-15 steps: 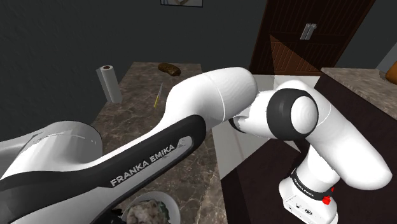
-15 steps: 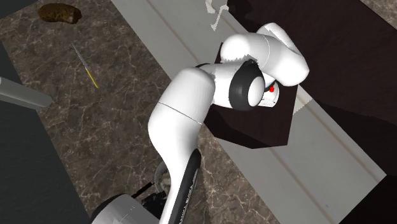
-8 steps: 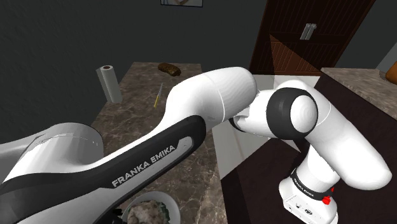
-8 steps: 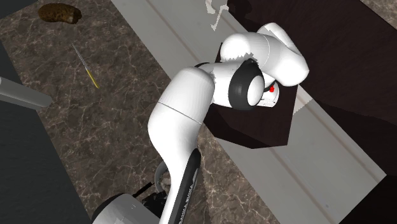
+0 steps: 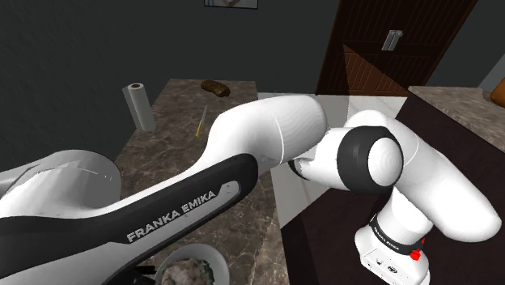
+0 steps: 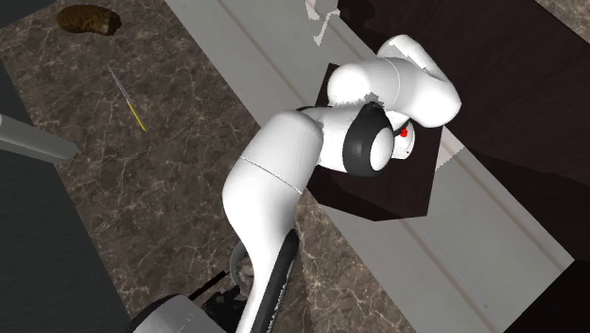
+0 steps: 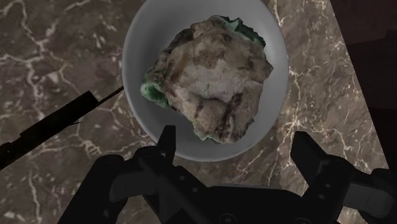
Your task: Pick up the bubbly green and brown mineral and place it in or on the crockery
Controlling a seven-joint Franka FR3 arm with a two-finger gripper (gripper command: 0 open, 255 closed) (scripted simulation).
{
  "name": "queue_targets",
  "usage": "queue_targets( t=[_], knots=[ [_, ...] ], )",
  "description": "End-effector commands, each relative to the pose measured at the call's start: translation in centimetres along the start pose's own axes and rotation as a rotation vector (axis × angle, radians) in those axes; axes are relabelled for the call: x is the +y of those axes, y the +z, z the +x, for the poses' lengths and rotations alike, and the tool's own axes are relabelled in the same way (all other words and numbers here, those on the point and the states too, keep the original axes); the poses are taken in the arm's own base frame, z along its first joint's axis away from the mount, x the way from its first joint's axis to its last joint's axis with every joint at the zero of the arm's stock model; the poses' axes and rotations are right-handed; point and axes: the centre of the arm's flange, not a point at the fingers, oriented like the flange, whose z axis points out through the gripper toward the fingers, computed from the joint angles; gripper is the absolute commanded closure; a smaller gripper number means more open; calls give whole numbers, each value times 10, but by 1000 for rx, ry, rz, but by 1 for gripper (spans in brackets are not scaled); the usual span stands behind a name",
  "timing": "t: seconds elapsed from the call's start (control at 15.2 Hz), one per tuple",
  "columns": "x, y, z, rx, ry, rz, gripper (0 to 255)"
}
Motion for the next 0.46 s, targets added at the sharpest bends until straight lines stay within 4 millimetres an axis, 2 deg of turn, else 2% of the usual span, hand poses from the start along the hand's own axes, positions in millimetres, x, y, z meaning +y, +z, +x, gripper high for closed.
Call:
queue_targets(
  t=[0.0,0.4],
  knots=[
    [-2,-10,1,-3,2,3,0],
    [-3,-11,-1,-3,1,3,0]
  ],
)
